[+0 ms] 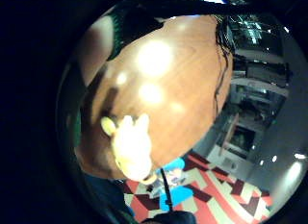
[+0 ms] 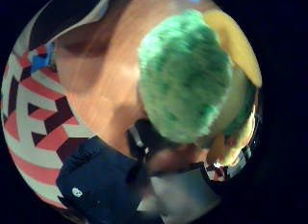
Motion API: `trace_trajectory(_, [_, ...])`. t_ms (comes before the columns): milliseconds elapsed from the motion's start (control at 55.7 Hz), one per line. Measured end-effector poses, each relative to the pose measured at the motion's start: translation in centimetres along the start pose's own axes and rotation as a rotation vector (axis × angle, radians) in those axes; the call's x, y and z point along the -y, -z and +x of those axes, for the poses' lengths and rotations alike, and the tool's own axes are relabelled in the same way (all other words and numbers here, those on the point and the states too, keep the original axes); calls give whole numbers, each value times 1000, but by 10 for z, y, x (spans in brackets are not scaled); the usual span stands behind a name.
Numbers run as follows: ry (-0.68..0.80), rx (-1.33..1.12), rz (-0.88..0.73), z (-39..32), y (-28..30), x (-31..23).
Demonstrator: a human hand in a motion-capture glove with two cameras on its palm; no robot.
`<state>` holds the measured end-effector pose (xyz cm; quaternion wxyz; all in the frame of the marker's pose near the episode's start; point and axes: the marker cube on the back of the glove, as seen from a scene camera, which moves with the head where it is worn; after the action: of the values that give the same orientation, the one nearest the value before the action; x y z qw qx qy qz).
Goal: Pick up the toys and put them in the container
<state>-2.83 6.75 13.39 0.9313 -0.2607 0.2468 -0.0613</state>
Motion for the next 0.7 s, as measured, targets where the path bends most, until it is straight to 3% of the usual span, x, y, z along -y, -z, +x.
trace_trajectory(377, [48, 188, 202, 8, 18, 15])
trace_trajectory(574, [42, 438, 638, 35, 131, 17])
trace_trajectory(700, [81, 758, 808, 1, 185, 17])
